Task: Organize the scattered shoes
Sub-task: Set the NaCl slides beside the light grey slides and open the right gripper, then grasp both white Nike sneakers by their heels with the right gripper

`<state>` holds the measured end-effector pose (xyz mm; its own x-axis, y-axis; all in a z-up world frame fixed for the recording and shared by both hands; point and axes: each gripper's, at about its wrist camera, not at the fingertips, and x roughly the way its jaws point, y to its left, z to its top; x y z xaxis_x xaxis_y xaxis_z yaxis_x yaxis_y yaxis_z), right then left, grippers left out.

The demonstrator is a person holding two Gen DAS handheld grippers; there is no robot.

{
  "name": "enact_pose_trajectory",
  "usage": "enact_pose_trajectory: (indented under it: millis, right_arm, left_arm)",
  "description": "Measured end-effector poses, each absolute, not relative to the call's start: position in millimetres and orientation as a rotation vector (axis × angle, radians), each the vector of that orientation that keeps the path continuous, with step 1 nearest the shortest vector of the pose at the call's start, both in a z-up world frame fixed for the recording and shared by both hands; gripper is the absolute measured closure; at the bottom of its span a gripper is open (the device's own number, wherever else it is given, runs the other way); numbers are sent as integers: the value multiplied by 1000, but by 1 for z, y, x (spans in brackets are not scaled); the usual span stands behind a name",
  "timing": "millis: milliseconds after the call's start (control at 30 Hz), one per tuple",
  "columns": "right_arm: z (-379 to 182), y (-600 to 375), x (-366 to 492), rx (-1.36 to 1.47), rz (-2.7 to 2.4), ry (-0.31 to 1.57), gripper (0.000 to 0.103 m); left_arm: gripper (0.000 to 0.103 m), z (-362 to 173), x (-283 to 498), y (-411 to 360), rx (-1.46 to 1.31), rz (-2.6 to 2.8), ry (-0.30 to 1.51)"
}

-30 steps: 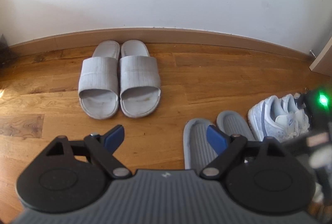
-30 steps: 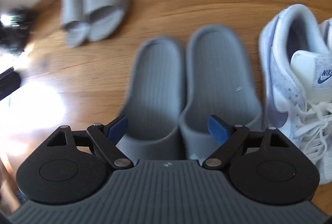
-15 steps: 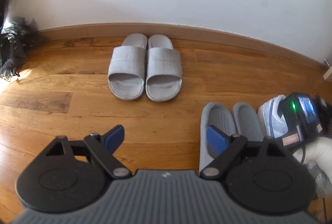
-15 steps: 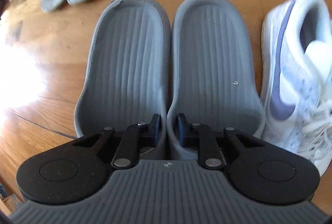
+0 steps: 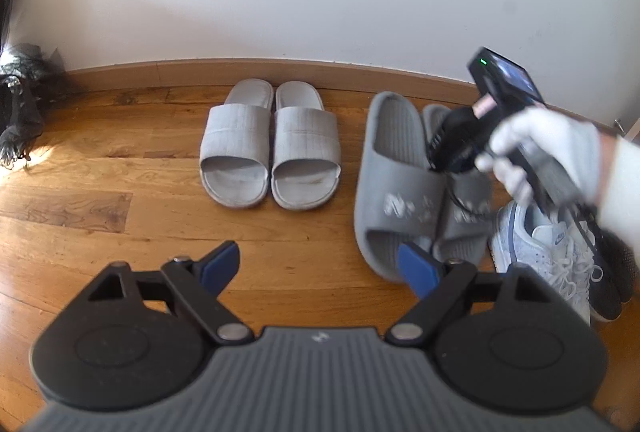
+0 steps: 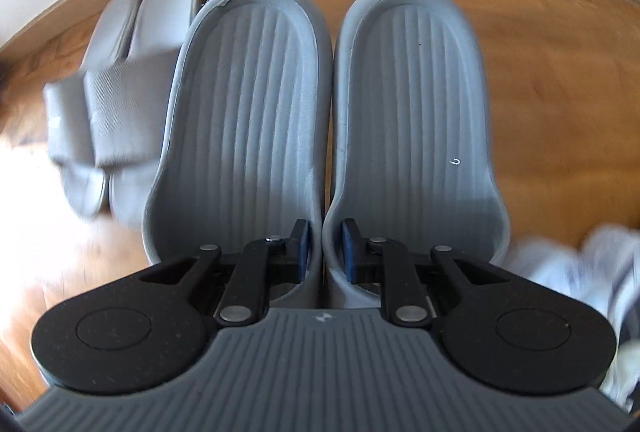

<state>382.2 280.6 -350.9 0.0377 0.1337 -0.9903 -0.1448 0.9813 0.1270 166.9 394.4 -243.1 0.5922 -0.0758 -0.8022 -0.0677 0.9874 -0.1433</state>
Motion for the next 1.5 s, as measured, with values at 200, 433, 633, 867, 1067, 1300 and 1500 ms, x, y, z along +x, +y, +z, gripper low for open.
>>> enact_pose_trajectory:
  millis: [200,433,633,867,1067,1300,1500]
  right_arm:
    - [-370,305,434,-93,227,1522,88]
    - [-375,310,470,-110,215,1503,89]
    - [-376,300,472,-75,184,1518,89]
    - [-374,282,470,48,285,1485,45]
    - [-312,232,436,98,393,1416,38]
    - [-235,102,374,108,374,1315,33]
    - [-256,34,323,45,315,1406,29]
  left_arm:
    - [17,-250,170,405,-187,16,953]
    - [17,-256,173,411,-184,37,980]
    - [17,-258,178,411,-179,41,996]
    - [17,-258,179,400,-156,2,1005]
    - [17,-256,177,396,-159,3,1010]
    - [17,-244,175,377,-119,-34,981]
    - [17,-241,176,357,-90,-64,990]
